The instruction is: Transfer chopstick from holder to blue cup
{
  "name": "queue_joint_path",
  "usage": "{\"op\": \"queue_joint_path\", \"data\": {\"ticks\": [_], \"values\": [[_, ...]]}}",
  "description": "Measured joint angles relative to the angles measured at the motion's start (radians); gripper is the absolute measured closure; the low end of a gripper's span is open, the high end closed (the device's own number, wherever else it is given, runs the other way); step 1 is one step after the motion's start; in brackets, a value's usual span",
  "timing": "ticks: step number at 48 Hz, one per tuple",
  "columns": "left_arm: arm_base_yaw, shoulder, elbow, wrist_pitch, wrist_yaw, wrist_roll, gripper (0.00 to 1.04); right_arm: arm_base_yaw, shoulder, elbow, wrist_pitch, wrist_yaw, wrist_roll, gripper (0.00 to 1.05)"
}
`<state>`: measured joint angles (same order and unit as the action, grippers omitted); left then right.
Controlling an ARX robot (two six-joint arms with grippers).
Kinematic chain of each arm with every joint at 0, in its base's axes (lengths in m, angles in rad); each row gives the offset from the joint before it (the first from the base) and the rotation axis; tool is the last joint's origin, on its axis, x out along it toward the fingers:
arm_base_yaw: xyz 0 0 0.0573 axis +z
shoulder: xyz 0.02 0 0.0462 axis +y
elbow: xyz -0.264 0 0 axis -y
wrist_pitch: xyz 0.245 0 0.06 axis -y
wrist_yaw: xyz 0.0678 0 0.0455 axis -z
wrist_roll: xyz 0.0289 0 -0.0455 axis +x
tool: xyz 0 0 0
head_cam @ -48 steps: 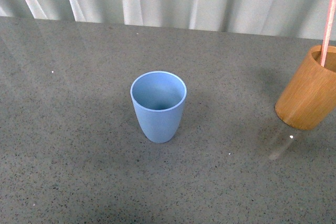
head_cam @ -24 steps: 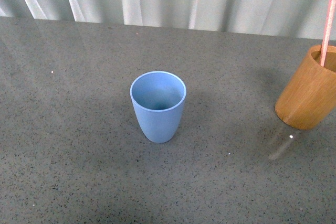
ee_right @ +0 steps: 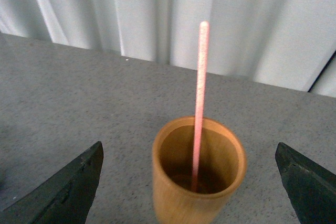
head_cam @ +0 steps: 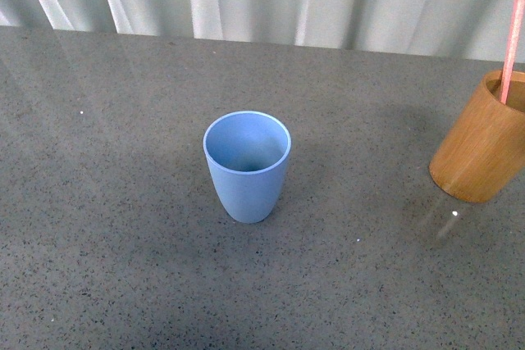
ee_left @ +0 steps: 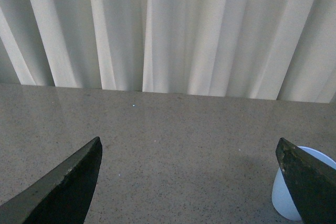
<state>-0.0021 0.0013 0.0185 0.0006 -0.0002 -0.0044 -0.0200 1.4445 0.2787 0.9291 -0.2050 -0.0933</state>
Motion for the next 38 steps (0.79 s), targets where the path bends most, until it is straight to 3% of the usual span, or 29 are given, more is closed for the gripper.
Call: {"op": "queue_joint_path", "data": {"ticks": [14,38], "values": [[0.0,0.0,0.0,0.0,0.0,0.0,0.07,-0.019,0.216,0.128,0.116,0.096,0.014,0.1],[0.0,0.0,0.0,0.0,0.0,0.0,0.07,-0.001,0.388,0.319,0.092,0.114,0.076,0.1]]}}
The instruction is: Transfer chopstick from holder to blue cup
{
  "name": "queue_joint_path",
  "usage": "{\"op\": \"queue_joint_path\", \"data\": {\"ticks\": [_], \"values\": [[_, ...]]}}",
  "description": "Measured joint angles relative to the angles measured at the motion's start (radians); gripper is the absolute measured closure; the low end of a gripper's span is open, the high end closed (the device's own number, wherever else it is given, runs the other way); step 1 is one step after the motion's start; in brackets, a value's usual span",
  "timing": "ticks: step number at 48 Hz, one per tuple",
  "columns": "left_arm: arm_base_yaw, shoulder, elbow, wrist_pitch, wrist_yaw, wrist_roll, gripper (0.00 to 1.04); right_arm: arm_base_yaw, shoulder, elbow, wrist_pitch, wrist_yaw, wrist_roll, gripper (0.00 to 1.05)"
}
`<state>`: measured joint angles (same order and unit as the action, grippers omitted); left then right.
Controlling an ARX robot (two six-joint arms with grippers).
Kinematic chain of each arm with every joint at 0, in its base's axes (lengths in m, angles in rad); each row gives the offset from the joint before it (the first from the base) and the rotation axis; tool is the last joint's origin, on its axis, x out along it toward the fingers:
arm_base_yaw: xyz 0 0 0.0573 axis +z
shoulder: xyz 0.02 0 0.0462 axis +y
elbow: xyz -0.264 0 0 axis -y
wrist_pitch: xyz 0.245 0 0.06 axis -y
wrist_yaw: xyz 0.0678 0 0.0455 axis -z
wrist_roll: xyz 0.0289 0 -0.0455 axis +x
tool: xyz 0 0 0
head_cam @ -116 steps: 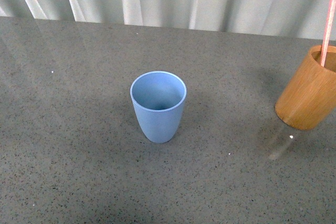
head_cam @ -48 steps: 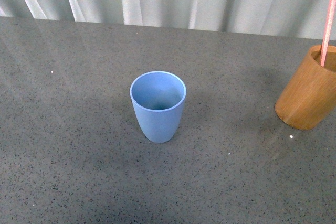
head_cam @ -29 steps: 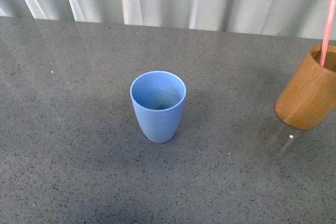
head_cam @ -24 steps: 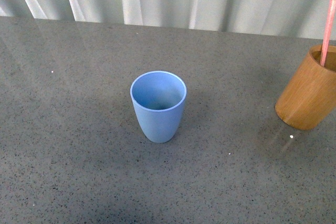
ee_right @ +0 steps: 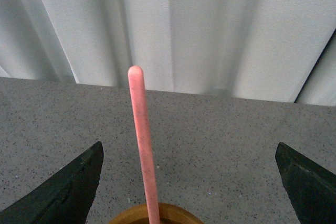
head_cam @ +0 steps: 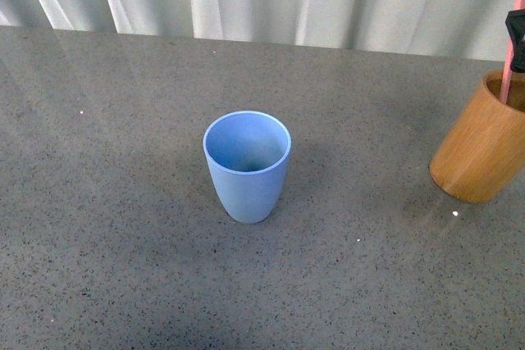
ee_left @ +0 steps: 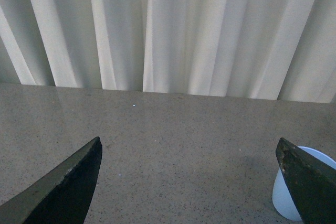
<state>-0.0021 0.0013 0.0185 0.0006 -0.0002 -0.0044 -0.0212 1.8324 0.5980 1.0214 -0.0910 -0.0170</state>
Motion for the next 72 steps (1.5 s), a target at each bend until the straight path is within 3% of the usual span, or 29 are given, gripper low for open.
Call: {"op": "queue_joint_path", "data": {"ticks": [26,49,59,72], "values": [[0.0,0.0,0.0,0.0,0.0,0.0,0.07,0.084,0.123,0.142,-0.018,0.045,0.005,0.1],[0.0,0.0,0.0,0.0,0.0,0.0,0.07,0.089,0.131,0.164,-0.028,0.064,0.005,0.1],[0.0,0.0,0.0,0.0,0.0,0.0,0.07,0.088,0.131,0.148,-0.022,0.068,0.005,0.5],[0.0,0.0,0.0,0.0,0.0,0.0,0.07,0.083,0.131,0.133,-0.006,0.059,0.006,0.91]]}}
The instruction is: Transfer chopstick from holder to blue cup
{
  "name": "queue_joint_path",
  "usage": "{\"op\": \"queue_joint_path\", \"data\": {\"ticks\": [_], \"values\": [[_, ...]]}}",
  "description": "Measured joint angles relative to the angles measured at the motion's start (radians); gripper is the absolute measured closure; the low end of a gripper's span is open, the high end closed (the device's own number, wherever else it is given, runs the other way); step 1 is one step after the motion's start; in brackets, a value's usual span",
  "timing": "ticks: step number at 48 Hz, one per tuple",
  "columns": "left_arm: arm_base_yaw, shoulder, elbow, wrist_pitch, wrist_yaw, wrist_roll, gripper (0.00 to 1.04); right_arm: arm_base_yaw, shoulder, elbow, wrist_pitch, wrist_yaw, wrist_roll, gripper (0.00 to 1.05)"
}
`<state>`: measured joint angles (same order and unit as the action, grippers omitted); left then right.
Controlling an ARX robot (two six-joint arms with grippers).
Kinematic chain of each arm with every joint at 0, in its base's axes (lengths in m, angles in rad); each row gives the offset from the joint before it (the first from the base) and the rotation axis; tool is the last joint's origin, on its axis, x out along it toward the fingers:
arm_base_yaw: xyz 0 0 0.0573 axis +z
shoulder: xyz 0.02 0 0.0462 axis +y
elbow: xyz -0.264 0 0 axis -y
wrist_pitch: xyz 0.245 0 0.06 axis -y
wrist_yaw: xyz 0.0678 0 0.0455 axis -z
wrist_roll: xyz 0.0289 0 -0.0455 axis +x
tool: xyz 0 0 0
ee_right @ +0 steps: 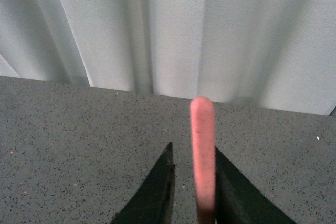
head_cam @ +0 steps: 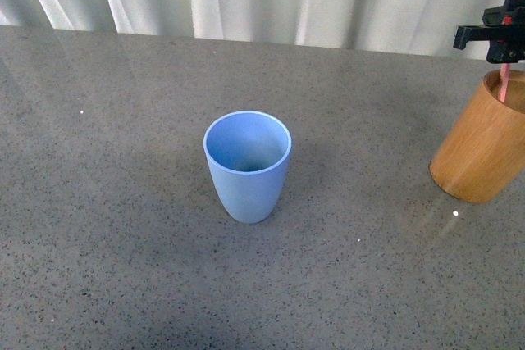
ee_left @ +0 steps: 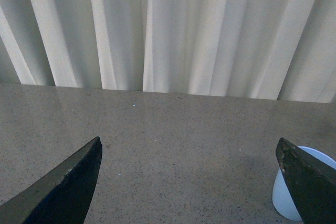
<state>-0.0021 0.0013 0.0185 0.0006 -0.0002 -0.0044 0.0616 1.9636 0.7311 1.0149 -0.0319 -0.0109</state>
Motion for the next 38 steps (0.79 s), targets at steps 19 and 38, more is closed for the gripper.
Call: {"op": "queue_joint_path", "data": {"ticks": [19,38], "values": [[0.0,0.0,0.0,0.0,0.0,0.0,0.07,-0.027,-0.086,-0.093,0.064,-0.028,-0.01,1.02],[0.0,0.0,0.0,0.0,0.0,0.0,0.07,-0.013,-0.323,-0.175,0.144,-0.086,-0.081,1.02]]}}
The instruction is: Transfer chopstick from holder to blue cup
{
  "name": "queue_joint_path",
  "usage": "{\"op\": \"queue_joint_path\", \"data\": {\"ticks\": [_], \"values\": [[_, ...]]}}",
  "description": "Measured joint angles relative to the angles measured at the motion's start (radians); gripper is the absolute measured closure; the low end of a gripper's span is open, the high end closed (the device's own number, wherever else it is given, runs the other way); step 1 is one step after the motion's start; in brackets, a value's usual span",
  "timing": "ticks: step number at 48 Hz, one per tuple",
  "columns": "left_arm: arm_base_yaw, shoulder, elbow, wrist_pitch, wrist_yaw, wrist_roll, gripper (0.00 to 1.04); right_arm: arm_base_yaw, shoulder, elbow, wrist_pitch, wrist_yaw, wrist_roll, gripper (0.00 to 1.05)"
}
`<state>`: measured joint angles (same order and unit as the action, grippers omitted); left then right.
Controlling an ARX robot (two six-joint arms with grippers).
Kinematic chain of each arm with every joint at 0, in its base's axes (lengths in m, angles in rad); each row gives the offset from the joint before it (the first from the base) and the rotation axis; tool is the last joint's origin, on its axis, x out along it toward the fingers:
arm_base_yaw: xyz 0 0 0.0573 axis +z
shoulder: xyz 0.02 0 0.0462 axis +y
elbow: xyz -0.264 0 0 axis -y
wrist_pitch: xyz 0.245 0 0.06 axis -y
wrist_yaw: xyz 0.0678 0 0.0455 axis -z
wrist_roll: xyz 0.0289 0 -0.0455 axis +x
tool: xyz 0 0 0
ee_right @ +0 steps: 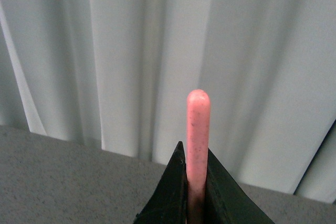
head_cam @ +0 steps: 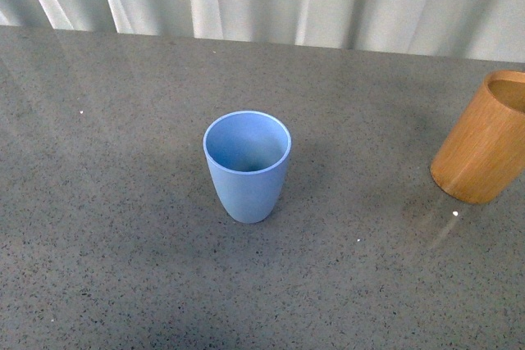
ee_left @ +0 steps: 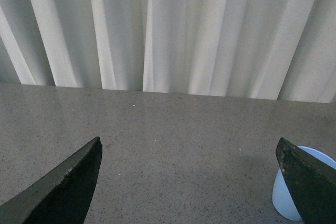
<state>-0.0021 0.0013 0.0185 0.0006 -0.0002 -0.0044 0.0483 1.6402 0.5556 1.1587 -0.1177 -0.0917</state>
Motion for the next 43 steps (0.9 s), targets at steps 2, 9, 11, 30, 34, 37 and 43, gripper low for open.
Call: {"op": "queue_joint_path", "data": {"ticks": [2,9,11,30,34,37,43], "values": [[0.0,0.0,0.0,0.0,0.0,0.0,0.07,0.015,-0.055,-0.001,-0.026,0.0,0.003,1.02],[0.0,0.0,0.0,0.0,0.0,0.0,0.07,0.106,-0.247,0.014,-0.134,0.019,0.029,1.02],[0.0,0.0,0.0,0.0,0.0,0.0,0.07,0.144,-0.283,0.023,-0.168,0.037,0.047,1.02],[0.0,0.0,0.0,0.0,0.0,0.0,0.07,0.532,-0.109,0.111,-0.168,0.17,0.078,1.02],[0.0,0.0,0.0,0.0,0.0,0.0,0.07,0.562,-0.073,0.132,-0.158,0.174,0.08,1.02],[0.0,0.0,0.0,0.0,0.0,0.0,0.07,0.583,-0.034,0.153,-0.139,0.183,0.08,1.02],[0.0,0.0,0.0,0.0,0.0,0.0,0.07,0.594,0.055,0.198,-0.118,0.184,0.083,1.02]]}}
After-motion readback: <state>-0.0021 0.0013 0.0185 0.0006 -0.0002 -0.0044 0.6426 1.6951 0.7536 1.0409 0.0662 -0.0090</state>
